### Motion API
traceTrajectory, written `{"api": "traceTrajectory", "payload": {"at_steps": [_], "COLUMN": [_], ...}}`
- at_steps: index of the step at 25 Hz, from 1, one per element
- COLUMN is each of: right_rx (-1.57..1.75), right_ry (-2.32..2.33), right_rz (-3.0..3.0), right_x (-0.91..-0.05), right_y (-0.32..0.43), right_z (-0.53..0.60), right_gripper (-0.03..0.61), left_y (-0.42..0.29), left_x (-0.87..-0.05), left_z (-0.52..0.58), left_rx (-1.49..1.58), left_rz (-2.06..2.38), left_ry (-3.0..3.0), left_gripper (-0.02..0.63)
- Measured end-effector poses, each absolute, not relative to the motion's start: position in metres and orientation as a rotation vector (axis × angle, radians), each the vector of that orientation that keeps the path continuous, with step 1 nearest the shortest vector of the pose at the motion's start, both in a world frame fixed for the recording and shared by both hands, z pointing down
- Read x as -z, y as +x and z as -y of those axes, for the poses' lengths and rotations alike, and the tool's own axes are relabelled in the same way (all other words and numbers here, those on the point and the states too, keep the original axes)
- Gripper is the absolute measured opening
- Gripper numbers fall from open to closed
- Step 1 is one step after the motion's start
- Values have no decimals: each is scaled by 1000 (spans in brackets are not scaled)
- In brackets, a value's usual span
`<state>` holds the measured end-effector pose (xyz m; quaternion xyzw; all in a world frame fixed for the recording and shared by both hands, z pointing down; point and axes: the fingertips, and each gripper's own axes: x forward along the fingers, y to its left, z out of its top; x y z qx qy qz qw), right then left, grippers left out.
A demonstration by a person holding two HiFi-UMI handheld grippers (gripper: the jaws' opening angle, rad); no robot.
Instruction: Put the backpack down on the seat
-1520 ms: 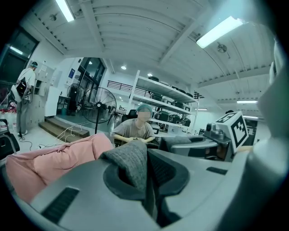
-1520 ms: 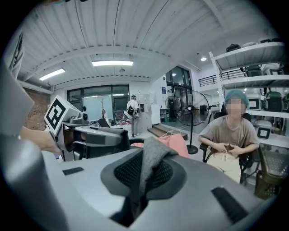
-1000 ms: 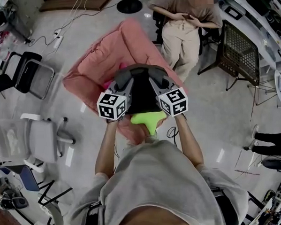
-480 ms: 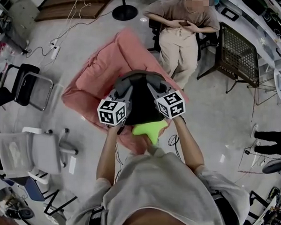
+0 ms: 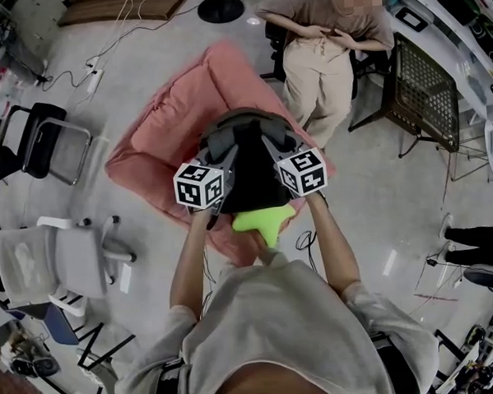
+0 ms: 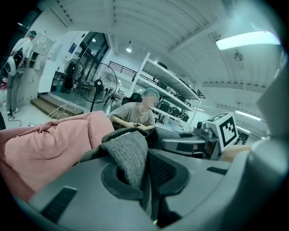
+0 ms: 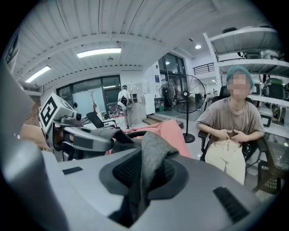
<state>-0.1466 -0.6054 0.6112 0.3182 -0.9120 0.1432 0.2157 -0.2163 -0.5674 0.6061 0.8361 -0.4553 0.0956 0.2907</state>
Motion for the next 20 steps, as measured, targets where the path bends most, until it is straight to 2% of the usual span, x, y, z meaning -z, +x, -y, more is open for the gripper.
{"api": "traceTrajectory", "payload": {"at_steps": [4, 8, 10, 11, 17, 20], "right_rx": [-427, -456, -489, -511, -554, -543], "right_ry": [888, 882, 876, 875, 912, 954], "right_rz": [2501, 2464, 2448, 2444, 2404, 2381], "right_x": [-626, -641, -648, -651, -668, -674], "right_y": [-144, -140, -134, -132, -121, -114], "right_z": [611, 612, 613, 613, 617, 620], "right_gripper": [68, 101, 162, 202, 370, 408], "left_y": [-216, -216, -218, -220, -225, -221], "left_x": [-618, -627, -628, -628, -623, -620], "left_z": [571, 569, 570, 571, 570, 568], "left_rx": [-288, -316, -328, -334, -346, -351], "left_rz": [1223, 1229, 1237, 1246, 1286, 1288], "left_ry": [2204, 2179, 2178, 2178, 2188, 2193], "left_gripper": [53, 112, 181, 194, 220, 225]}}
